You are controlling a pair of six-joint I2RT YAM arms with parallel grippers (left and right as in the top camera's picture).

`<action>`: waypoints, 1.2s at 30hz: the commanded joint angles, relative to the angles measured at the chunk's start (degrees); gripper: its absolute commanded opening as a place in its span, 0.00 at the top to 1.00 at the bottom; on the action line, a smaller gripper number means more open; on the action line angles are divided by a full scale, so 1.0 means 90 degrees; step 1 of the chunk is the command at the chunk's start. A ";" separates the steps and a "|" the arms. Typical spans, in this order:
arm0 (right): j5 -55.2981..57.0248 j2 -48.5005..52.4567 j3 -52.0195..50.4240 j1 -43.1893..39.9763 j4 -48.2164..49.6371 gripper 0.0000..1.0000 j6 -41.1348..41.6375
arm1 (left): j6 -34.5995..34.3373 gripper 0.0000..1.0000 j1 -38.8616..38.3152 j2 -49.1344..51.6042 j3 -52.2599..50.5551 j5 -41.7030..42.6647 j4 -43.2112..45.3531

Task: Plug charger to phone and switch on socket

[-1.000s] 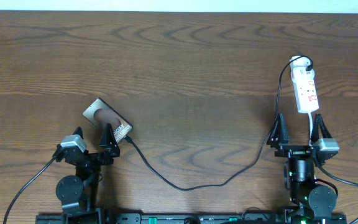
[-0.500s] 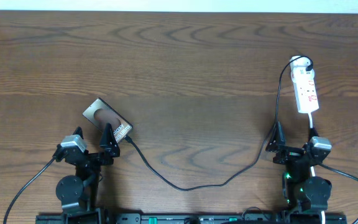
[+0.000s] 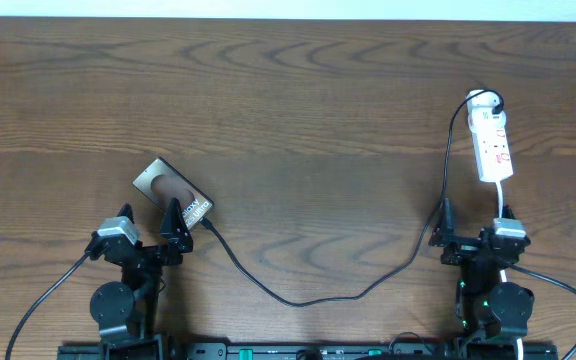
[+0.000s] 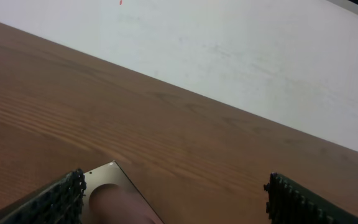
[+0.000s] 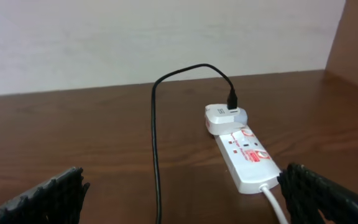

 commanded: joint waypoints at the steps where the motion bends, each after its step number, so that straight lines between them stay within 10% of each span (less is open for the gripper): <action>1: -0.0180 -0.0044 -0.0010 -0.0041 -0.0068 0.01 -0.0464 | 0.0087 0.09 -0.0002 -0.0039 -0.0073 0.0078 -0.0284; 36: -0.0180 -0.0044 -0.0007 -0.0046 -0.0029 0.01 -0.0789 | 0.0087 0.09 -0.0002 -0.0039 -0.0073 0.0078 -0.0284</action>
